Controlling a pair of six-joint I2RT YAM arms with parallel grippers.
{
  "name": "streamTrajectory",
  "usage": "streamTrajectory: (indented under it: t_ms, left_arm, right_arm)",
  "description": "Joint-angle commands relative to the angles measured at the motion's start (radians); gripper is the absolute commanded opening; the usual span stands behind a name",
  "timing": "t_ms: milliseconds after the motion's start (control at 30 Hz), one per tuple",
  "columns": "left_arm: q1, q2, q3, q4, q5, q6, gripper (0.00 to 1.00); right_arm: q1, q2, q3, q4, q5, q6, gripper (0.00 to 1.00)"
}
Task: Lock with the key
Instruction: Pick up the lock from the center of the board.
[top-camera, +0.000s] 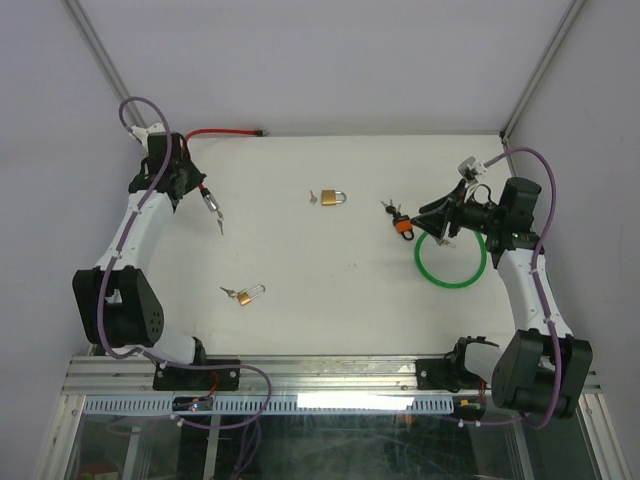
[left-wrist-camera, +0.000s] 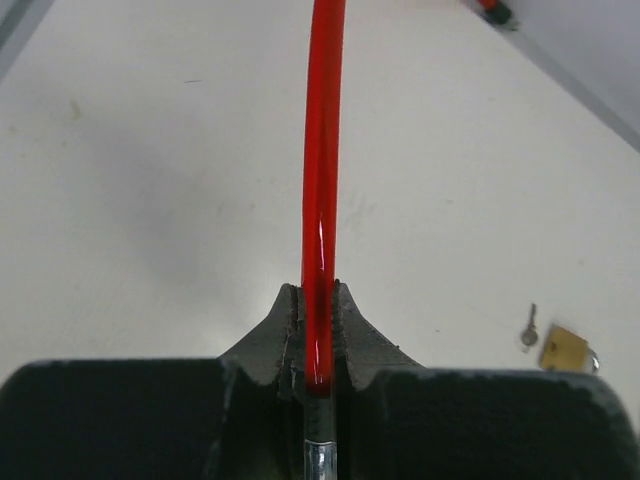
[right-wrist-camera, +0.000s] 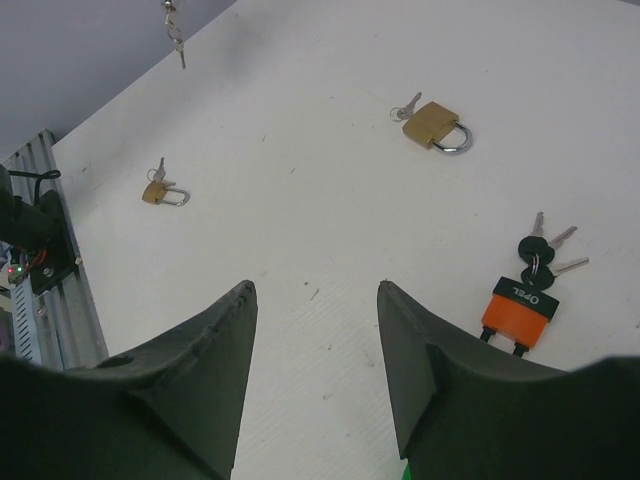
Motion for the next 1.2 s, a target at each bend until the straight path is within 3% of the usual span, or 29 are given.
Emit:
streamTrajectory:
  t_ms: [0, 233, 500, 667, 833, 1000, 1167]
  left_arm:
    - [-0.070, -0.099, 0.022, 0.119, 0.132, 0.044, 0.00]
    - [-0.194, -0.220, -0.052, 0.170, 0.217, 0.108, 0.00]
    - [-0.313, -0.372, -0.189, 0.253, 0.247, 0.122, 0.00]
    - [-0.335, -0.440, -0.268, 0.266, 0.241, 0.090, 0.00]
    - [-0.377, -0.485, -0.325, 0.307, 0.269, 0.054, 0.00]
    - [-0.413, -0.539, -0.363, 0.312, 0.271, 0.039, 0.00]
    - [-0.443, -0.596, -0.416, 0.328, 0.284, 0.017, 0.00]
  right_arm:
    - [0.005, -0.014, -0.010, 0.045, -0.074, -0.012, 0.54]
    - [0.023, -0.017, -0.041, 0.060, -0.153, -0.079, 0.54]
    - [0.075, -0.037, -0.087, 0.052, -0.237, -0.220, 0.62]
    - [0.126, -0.022, -0.047, -0.122, -0.243, -0.467, 0.67]
    - [0.217, 0.050, 0.092, -0.317, -0.129, -0.717, 0.72]
    - [0.327, 0.148, 0.204, -0.105, 0.017, -0.723, 0.87]
    - [0.460, 0.335, 0.353, -0.005, 0.126, -0.689, 0.89]
